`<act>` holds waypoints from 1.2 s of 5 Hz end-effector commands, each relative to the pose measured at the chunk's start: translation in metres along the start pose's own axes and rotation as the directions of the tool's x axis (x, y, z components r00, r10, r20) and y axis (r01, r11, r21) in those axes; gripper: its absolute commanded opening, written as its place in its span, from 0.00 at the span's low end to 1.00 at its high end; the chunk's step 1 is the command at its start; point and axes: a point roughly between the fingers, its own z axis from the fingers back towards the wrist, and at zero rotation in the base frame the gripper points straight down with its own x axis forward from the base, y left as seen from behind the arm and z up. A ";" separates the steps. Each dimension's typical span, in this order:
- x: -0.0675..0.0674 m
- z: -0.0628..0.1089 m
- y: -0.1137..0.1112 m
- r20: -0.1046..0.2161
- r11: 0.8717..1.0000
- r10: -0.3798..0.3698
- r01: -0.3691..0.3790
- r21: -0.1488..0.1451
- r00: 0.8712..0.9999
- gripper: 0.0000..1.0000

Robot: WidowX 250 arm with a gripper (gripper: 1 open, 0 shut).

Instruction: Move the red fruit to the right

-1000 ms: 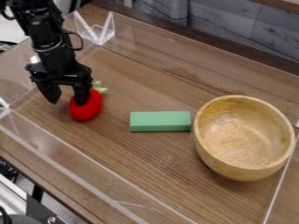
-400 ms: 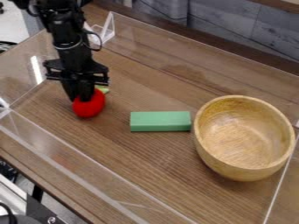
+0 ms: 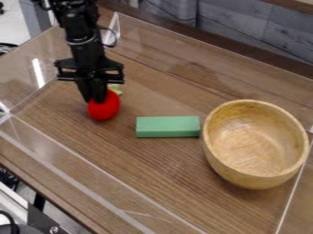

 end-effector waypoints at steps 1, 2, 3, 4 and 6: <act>0.010 0.032 -0.009 0.075 0.999 -0.046 0.047 -0.011 0.996 0.00; 0.013 0.047 -0.020 0.086 0.995 -0.096 0.098 -0.026 0.992 0.00; 0.023 0.059 -0.046 0.104 0.997 -0.070 0.074 -0.038 0.992 0.00; 0.035 0.059 -0.091 0.115 0.997 -0.059 0.065 -0.048 0.992 0.00; 0.065 0.047 -0.151 0.118 0.982 -0.175 0.183 -0.055 0.977 0.00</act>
